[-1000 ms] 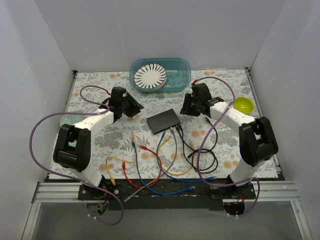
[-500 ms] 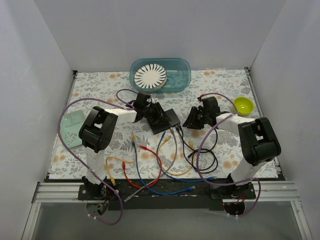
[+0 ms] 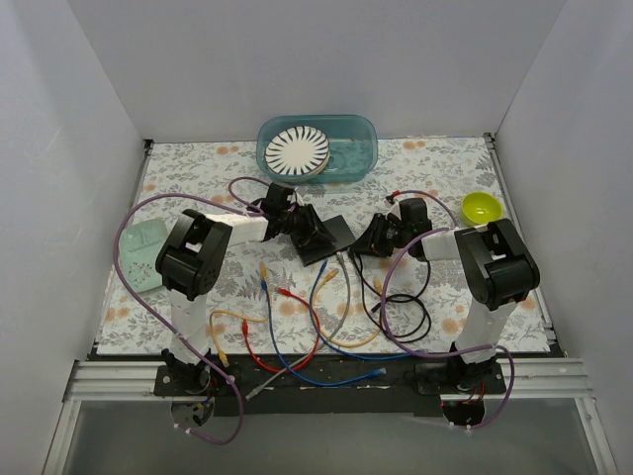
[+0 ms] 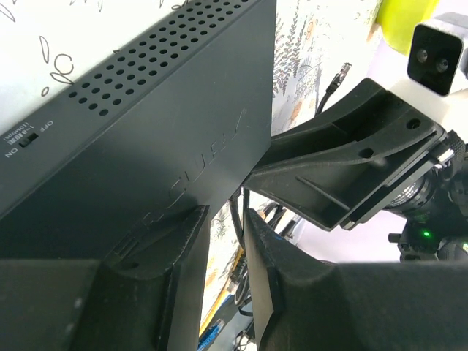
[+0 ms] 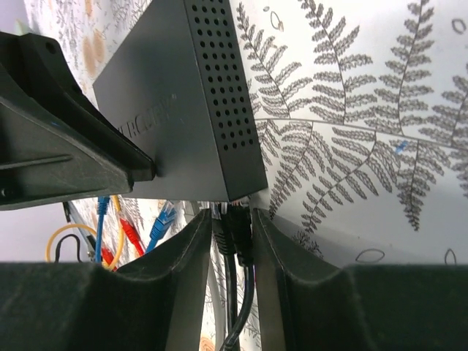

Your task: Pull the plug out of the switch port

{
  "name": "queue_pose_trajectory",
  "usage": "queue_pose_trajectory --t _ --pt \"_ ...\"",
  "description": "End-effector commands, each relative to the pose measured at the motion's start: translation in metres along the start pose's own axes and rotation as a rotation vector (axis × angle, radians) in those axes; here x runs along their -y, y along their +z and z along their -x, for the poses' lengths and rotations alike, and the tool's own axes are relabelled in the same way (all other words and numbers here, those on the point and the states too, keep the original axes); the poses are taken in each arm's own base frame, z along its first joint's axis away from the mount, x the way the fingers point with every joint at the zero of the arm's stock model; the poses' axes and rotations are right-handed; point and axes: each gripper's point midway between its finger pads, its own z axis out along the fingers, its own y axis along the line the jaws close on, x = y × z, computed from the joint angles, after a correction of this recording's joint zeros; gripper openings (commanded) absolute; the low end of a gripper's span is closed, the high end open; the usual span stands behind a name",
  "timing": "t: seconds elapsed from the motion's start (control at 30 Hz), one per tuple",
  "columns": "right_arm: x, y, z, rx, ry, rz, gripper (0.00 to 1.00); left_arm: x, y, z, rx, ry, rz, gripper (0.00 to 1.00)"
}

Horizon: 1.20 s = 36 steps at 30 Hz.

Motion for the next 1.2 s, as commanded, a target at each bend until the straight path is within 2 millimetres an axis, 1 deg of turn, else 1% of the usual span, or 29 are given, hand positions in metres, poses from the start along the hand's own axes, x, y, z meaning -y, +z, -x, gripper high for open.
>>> queue_pose_trajectory --t 0.0,0.23,0.6,0.67,0.7,0.73,0.8,0.83,0.9,0.93,0.97,1.03,1.07,1.13,1.17 --pt "0.001 0.003 0.001 0.02 0.007 0.036 0.37 -0.016 -0.002 -0.005 -0.013 -0.003 0.059 0.27" --pt "0.01 0.001 0.007 0.052 0.056 0.033 0.34 -0.019 -0.001 -0.005 -0.017 -0.006 0.063 0.27" --pt "0.014 0.005 0.014 0.063 0.093 0.044 0.32 -0.022 0.0 -0.007 -0.022 -0.009 0.067 0.27" --pt "0.016 0.005 0.014 0.06 0.096 0.043 0.26 -0.022 0.0 -0.007 -0.024 -0.007 0.066 0.26" --pt "0.015 0.006 0.014 0.058 0.094 0.049 0.22 -0.022 0.0 -0.008 -0.026 -0.008 0.066 0.27" --pt "0.016 0.006 0.012 0.054 0.096 0.047 0.13 -0.021 -0.001 -0.008 -0.022 -0.005 0.066 0.27" --pt "0.017 0.006 0.01 0.051 0.096 0.047 0.06 -0.02 -0.003 -0.01 -0.022 -0.002 0.055 0.26" --pt "0.017 0.005 0.011 0.056 0.093 0.046 0.01 -0.016 -0.005 -0.011 -0.026 -0.008 0.039 0.26" --pt "0.019 0.004 0.007 0.05 0.096 0.039 0.01 0.005 -0.01 -0.012 -0.032 0.017 -0.044 0.27" --pt "0.019 0.003 0.006 0.047 0.096 0.038 0.01 0.008 -0.012 -0.016 -0.042 0.015 -0.068 0.27" --pt "0.02 0.003 0.006 0.047 0.095 0.033 0.01 0.02 -0.014 -0.014 -0.04 0.017 -0.114 0.27" --pt "0.021 0.002 0.005 0.045 0.087 0.025 0.01 0.029 -0.014 -0.017 -0.063 0.023 -0.144 0.27" --pt "0.022 0.002 0.004 0.039 0.086 0.018 0.01 0.029 -0.013 -0.016 -0.065 0.027 -0.143 0.27" --pt "0.022 0.0 0.004 0.035 0.072 0.009 0.01 0.024 -0.008 -0.014 -0.065 0.018 -0.122 0.27" --pt "0.025 -0.001 -0.001 0.019 0.08 -0.01 0.01 0.021 -0.005 -0.012 -0.065 0.011 -0.108 0.27"
